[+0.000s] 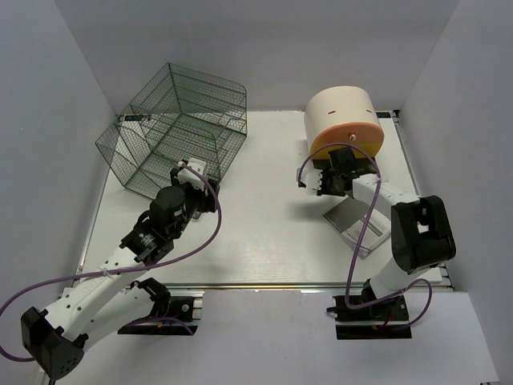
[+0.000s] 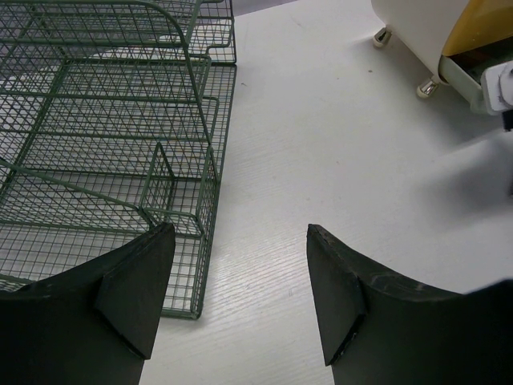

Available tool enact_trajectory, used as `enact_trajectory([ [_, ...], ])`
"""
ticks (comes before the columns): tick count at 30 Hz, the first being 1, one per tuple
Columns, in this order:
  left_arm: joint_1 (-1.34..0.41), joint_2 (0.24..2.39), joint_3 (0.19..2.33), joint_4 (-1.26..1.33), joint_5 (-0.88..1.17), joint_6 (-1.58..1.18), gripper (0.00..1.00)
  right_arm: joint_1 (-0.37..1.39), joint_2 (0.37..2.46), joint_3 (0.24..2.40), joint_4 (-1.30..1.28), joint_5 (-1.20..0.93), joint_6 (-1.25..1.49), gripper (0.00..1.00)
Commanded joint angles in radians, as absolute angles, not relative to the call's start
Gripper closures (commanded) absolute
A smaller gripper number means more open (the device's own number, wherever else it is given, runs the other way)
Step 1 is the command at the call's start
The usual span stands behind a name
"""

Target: Organize the desk

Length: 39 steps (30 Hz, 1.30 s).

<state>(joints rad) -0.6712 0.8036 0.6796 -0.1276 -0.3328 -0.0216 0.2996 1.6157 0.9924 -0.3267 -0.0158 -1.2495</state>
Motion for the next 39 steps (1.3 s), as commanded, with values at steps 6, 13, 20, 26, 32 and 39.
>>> enact_trajectory([
  [6,-0.673,0.793,0.670,-0.114,-0.337,-0.012,0.24,0.308,1.594,0.923,0.116,0.152,-1.154,1.00],
  [13,-0.673,0.796,0.670,-0.115,-0.347,-0.012,0.24,0.304,1.634,0.954,0.161,0.160,-1.131,1.00],
  [20,-0.673,0.798,0.667,-0.112,-0.351,-0.009,0.24,0.305,1.666,0.963,0.213,0.169,-1.111,0.98],
  [26,-0.673,0.796,0.663,-0.110,-0.356,-0.011,0.24,0.299,1.667,0.940,0.304,0.184,-1.095,0.90],
  [32,-0.673,0.796,0.663,-0.110,-0.360,-0.009,0.24,0.299,1.674,0.937,0.318,0.187,-1.085,0.85],
  [39,-0.673,0.784,0.663,-0.109,-0.356,-0.009,0.24,0.298,1.426,0.858,0.192,0.042,-0.973,0.94],
])
